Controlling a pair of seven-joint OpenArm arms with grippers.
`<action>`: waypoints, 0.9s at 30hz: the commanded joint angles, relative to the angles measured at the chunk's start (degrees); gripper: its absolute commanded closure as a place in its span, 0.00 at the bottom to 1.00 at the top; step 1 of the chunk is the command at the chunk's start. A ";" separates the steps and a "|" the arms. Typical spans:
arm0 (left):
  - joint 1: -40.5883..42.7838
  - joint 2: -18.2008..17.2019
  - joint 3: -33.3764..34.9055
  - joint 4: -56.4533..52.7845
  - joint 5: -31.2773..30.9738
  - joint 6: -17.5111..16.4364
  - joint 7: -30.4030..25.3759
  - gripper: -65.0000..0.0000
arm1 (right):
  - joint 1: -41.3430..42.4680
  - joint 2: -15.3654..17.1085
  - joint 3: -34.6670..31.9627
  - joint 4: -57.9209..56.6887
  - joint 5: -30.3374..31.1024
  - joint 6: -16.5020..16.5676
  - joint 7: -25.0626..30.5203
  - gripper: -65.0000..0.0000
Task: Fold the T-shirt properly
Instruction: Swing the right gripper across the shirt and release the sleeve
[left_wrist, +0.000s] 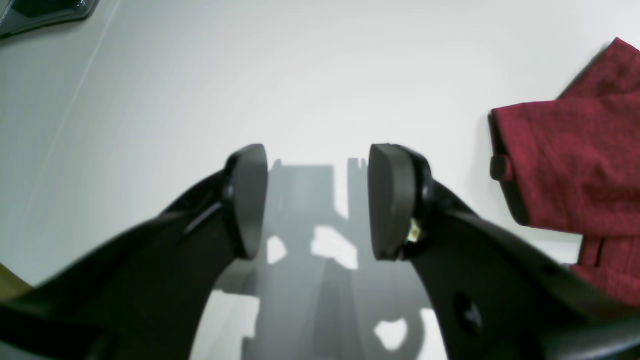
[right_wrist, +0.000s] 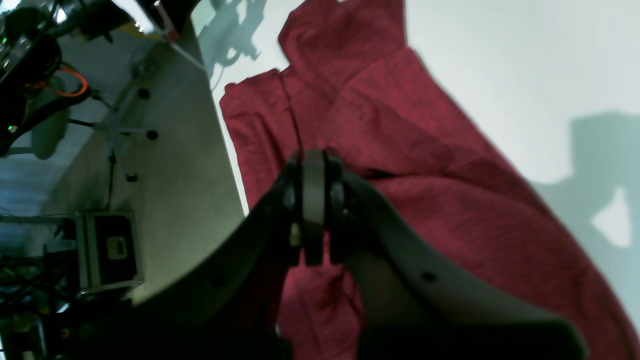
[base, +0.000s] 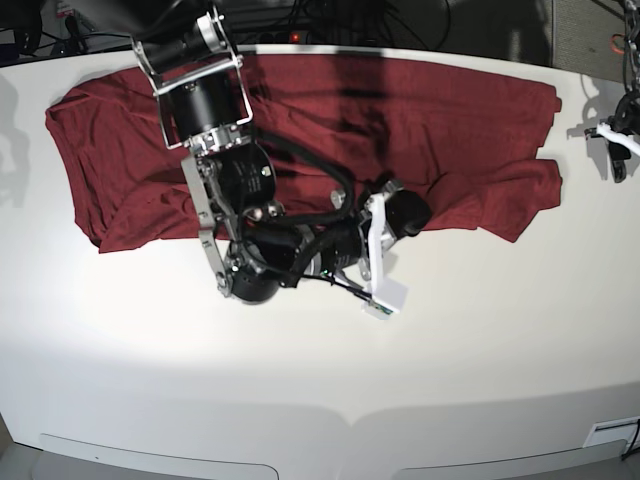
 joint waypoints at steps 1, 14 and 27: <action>-0.11 -0.98 -0.48 1.14 -0.22 0.39 -1.51 0.53 | 0.70 -0.31 -0.22 1.11 2.21 0.25 1.01 1.00; -0.11 -0.96 -0.48 1.14 -2.14 0.39 -0.22 0.53 | -1.44 -5.84 -7.67 1.09 -0.92 0.25 3.45 1.00; -0.11 -0.96 -0.48 1.14 -2.14 0.37 0.87 0.53 | -1.42 -6.16 -11.89 1.09 3.10 0.25 5.49 0.54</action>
